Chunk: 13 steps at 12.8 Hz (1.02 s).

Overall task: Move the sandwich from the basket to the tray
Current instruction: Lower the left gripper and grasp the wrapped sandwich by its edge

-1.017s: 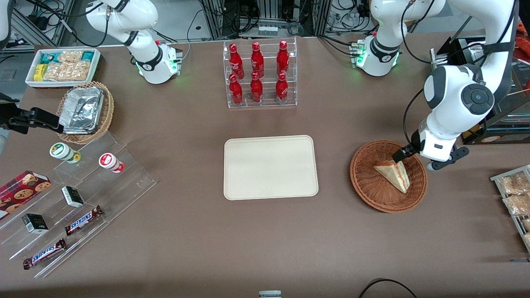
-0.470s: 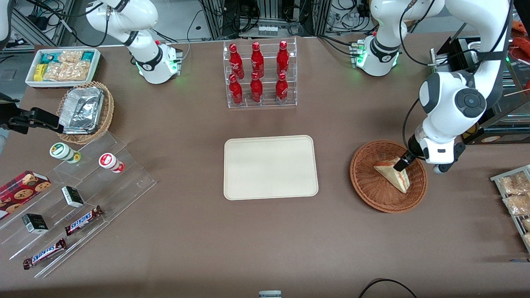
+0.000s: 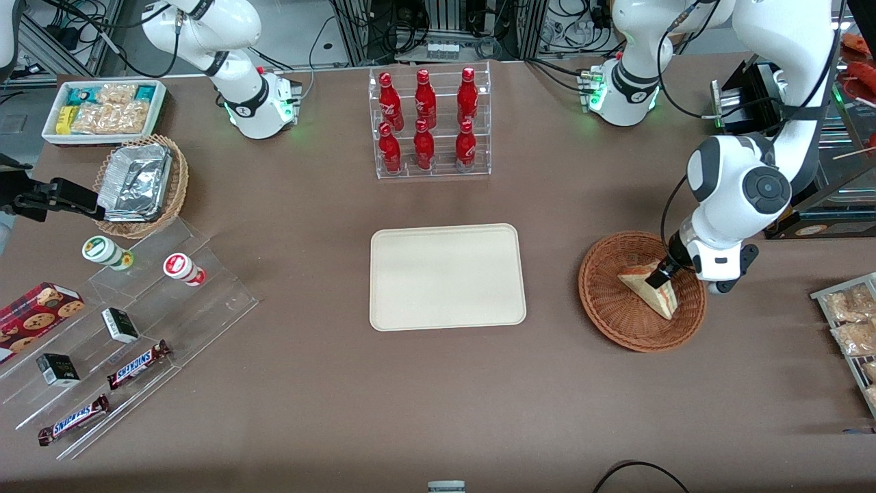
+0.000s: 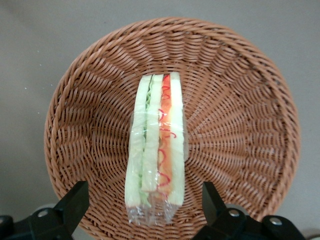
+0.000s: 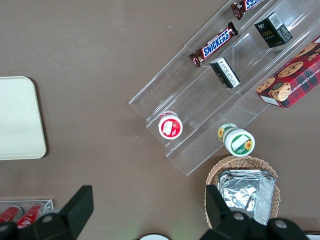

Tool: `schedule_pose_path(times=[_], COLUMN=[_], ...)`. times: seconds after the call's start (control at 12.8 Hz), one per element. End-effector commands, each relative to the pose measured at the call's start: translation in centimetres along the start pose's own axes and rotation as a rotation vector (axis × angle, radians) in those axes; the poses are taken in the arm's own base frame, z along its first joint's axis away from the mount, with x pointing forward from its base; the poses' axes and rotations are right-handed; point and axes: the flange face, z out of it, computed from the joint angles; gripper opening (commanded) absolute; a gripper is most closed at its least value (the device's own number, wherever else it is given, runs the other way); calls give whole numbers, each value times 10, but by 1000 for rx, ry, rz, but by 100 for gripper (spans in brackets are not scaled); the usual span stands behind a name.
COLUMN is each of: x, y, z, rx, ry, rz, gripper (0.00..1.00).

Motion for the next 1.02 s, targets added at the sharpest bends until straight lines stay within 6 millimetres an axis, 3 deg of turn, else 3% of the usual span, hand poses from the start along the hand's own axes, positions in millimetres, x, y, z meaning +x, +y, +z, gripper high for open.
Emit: schedule_pose_path(times=[0.0,0.47,0.55,0.63,0.7,0.94], x=[7,6,7,6,7,15], y=[5,5,4,4,4,16], z=[14,40,40,39,37,8], rx=[-27,-24,-23,-19,-20,14], ry=[3,-35,-40,-43,-42,-69], rz=[-27,-88,-99,-92,-80,-33], gripper=[100,100,76,22,0,0])
